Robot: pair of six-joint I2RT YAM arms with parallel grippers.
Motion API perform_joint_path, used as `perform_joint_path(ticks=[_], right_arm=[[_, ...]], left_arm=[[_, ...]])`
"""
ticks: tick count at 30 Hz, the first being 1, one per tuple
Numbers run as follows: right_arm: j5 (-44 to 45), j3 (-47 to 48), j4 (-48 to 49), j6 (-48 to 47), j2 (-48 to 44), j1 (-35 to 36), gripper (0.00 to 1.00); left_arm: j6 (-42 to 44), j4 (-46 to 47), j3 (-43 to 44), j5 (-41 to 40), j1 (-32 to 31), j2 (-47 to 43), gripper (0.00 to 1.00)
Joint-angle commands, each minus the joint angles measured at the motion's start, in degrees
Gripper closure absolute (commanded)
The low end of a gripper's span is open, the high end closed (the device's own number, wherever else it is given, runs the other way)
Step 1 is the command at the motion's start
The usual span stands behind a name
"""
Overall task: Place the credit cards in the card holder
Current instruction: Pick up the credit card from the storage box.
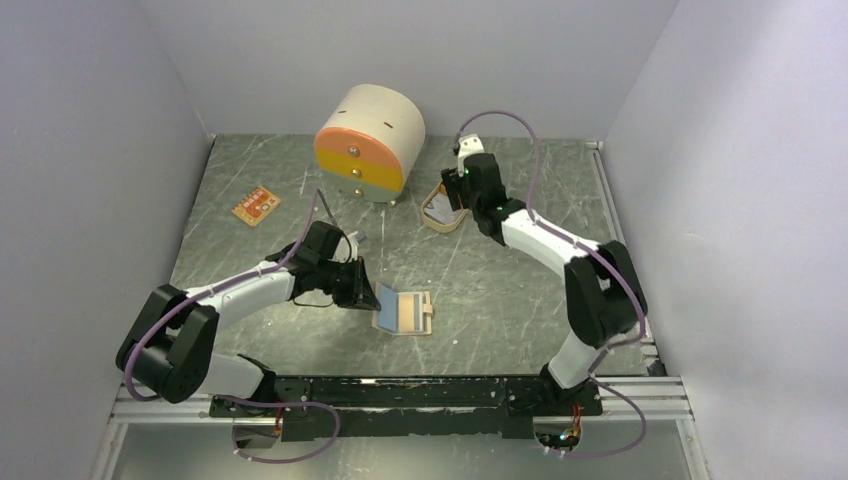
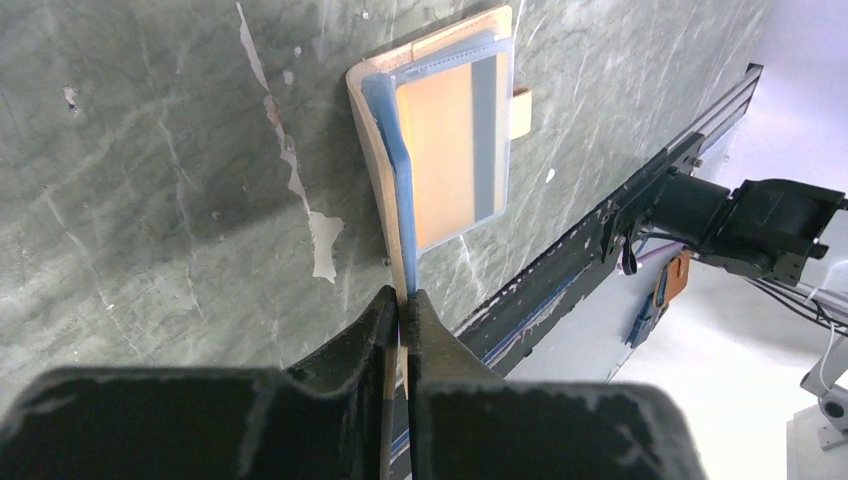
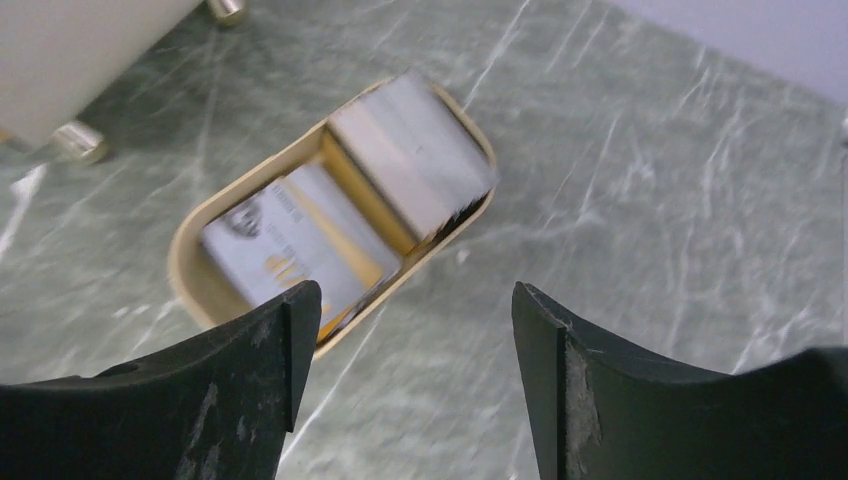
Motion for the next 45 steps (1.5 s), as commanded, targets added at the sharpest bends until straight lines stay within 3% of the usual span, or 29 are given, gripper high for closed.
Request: perform_joint_path(ticks=[1,17,32,45], right_arm=[[-2.4,6.6,1.6,-11.2,7.2,-2.7,0.26],[-8.7,18.7,-1.4,-21.1,22.7,-4.4,0.25],[-5.2,19.8,-0.1,-25.1,27.3,-4.6,0.26],[-1.8,18.7,2.8,-25.1,25.0,-4.7,0.39]], left_arm=[[0.2,1.9,-0.9,3.7,-0.3,-1.0,0.9],[-0.7,4.2,-1.9,6.8,-0.4,-1.8,0.86],[-1.5,5.0,-1.5,7.2,-0.9,-0.6,0.86],[-1.9,5.7,-1.9,7.2,-1.2,-0.4,0.86]])
